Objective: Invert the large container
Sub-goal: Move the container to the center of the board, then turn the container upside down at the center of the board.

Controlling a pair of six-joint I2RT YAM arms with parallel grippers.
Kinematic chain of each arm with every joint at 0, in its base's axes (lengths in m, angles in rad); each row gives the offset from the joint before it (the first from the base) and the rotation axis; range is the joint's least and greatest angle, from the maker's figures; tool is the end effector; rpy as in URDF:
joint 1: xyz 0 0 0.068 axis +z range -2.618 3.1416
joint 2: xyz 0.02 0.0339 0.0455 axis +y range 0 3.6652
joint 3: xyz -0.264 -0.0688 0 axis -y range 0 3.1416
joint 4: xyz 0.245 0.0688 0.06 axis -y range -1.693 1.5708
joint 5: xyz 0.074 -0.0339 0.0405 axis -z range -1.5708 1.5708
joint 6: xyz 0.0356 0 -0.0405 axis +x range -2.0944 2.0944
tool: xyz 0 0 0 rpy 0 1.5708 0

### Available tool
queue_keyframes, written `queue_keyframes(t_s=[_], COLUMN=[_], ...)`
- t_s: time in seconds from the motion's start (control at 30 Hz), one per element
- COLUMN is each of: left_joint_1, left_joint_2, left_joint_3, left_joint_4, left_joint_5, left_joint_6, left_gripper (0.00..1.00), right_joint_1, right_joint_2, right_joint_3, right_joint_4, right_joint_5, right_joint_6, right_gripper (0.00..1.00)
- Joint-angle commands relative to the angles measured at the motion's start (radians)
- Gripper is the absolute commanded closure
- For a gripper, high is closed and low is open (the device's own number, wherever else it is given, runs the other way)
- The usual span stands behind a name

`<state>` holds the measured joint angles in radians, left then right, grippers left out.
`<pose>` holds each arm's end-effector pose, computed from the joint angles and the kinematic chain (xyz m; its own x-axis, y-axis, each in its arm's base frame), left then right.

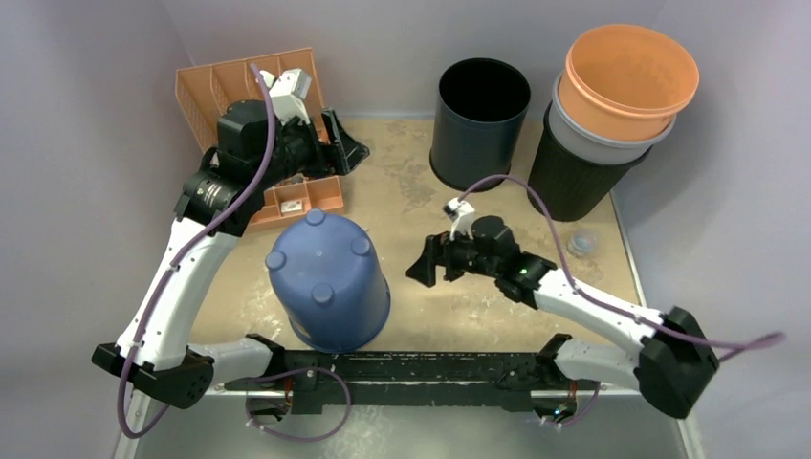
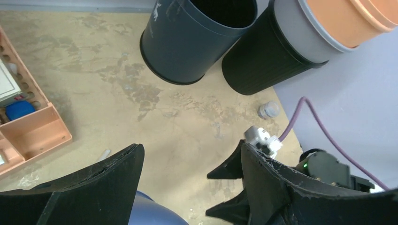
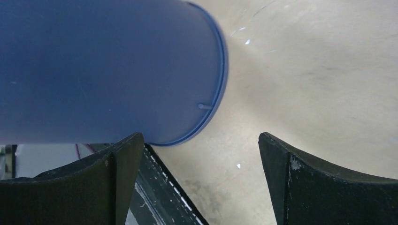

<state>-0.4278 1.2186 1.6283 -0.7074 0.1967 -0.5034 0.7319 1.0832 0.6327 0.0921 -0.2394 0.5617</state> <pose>0.2099 -0.1034 0.4820 -0.5121 -0.2865 -0.8098 0.3766 0.7724 -0.5114 0.1764 0.1698 0.2560 -0.6546 0.1075 -0.7483 -0.5503 0.6109 0.5692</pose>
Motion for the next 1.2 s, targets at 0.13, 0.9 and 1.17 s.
queue_keyframes(t_s=[0.13, 0.9, 1.17], left_joint_1=[0.001, -0.007, -0.162], left_joint_2=[0.035, 0.237, 0.269], left_joint_3=[0.124, 0.210, 0.113], left_joint_4=[-0.035, 0.181, 0.205], left_joint_5=[-0.105, -0.018, -0.082], left_joint_6=[0.013, -0.141, -0.118], left_gripper=[0.24, 0.24, 0.25], right_joint_1=[0.096, -0.063, -0.243], right_joint_2=[0.378, 0.180, 0.340], right_joint_3=[0.228, 0.915, 1.243], right_joint_4=[0.357, -0.579, -0.667], right_joint_5=[-0.099, 0.753, 0.661], right_joint_6=[-0.014, -0.278, -0.393], right_gripper=[0.05, 0.00, 0.00])
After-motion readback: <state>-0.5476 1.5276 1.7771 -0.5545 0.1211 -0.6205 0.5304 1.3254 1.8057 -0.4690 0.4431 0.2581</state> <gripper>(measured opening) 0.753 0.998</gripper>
